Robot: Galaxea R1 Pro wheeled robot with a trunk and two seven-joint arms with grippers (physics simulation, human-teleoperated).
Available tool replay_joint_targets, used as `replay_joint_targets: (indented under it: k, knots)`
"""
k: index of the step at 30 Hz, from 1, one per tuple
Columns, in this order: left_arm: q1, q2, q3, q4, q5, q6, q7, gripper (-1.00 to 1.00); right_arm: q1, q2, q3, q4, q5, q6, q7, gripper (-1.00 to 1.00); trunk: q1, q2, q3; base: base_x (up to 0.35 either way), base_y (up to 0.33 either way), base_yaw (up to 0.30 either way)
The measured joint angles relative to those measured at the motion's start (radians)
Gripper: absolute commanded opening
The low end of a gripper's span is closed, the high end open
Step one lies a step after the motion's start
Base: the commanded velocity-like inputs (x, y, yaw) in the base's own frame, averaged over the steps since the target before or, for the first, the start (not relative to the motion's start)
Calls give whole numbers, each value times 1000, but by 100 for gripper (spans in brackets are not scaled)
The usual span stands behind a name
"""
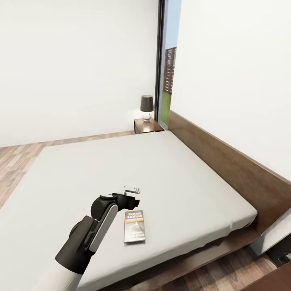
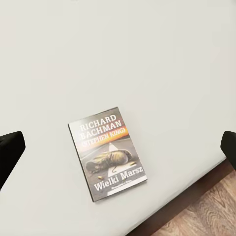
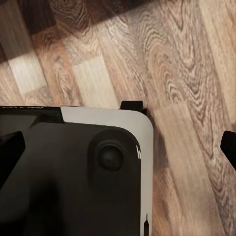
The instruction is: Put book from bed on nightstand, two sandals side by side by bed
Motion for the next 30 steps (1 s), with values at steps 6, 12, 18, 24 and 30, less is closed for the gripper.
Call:
replay_joint_targets:
  k: [6,12,18,24,30]
  knots:
    - [0,0,0,1,0,0,0,100,0,0,1,0,0,0,0,100,0,0,0,137,34,0]
    - [0,0,0,0,0,0,1,100,0,1,1,0,0,0,0,100,0,0,0,67,15,0]
    - [0,0,0,0,0,0,2,100,0,1,1,0,0,0,0,100,0,0,0,23,5,0]
    - [0,0,0,0,0,0,3,100,0,1,2,0,0,0,0,100,0,0,0,7,2,0]
    - [0,0,0,0,0,0,3,100,0,2,2,0,0,0,0,100,0,0,0,16,0,0]
